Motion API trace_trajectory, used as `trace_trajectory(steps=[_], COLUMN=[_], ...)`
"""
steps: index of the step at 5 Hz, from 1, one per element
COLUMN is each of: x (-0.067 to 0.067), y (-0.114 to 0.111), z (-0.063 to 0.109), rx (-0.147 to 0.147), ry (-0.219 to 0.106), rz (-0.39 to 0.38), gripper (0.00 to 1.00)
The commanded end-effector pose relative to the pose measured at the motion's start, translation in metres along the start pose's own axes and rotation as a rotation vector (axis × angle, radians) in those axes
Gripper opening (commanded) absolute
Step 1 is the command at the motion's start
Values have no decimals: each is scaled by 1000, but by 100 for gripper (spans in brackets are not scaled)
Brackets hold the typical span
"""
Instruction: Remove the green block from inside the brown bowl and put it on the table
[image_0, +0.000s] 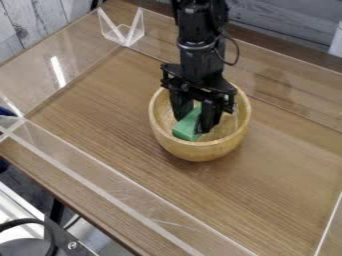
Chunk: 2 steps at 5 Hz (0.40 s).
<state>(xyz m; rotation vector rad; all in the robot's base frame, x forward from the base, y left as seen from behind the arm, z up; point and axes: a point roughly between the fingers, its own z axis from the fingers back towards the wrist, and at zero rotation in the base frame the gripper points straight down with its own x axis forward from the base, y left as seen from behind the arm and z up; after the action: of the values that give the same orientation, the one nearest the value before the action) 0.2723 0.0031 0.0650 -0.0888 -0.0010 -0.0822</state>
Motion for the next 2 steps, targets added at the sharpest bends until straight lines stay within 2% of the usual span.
trace_trajectory(steps=[1, 2], x=[13, 13], y=[-7, -14], z=[27, 33], rx=[10, 6], ry=[-94, -105], rz=[-26, -44], gripper=[0, 0])
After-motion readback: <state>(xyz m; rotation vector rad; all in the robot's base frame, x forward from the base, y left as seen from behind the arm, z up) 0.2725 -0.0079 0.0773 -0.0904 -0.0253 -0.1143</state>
